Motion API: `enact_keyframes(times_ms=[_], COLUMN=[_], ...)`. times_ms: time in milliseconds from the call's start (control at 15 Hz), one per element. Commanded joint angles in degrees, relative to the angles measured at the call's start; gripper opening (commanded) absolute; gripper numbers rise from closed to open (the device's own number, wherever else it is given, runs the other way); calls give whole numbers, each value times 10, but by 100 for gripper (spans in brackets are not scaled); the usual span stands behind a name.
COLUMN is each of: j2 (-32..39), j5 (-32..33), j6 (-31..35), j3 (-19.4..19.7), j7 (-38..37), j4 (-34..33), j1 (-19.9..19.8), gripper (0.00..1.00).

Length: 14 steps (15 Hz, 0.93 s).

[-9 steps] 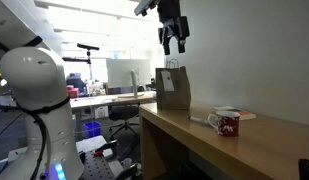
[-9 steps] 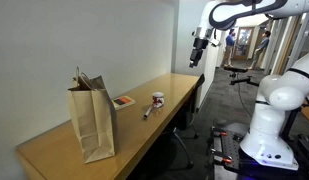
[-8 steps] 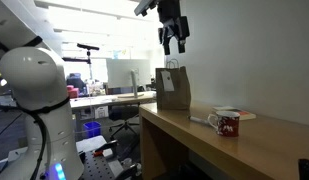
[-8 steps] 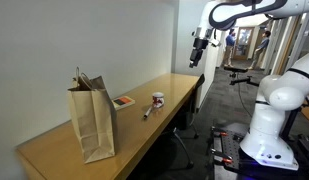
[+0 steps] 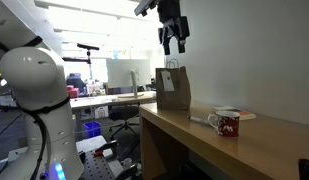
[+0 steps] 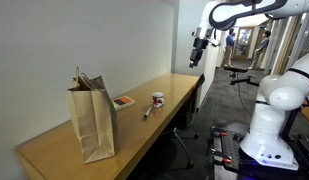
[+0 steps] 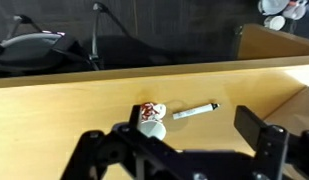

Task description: Pick up the marker and place it in the cup

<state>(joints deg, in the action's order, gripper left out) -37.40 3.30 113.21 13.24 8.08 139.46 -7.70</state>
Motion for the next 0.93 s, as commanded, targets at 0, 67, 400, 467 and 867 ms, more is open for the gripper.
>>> enact_keyframes(times_ms=[0,67,400,467,867], j2=[1,1,1,1,136], j5=[-4,-4,-4,-4,-22], j6=[-1,-1,-1,-1,90], j3=[-4,-4,-4,-4,-73], j7=[3,3,3,3,-229], j4=[-1,-1,-1,-1,-64], j1=[-6,-6,-6,-6,-21], gripper=[100,100,100,100,100])
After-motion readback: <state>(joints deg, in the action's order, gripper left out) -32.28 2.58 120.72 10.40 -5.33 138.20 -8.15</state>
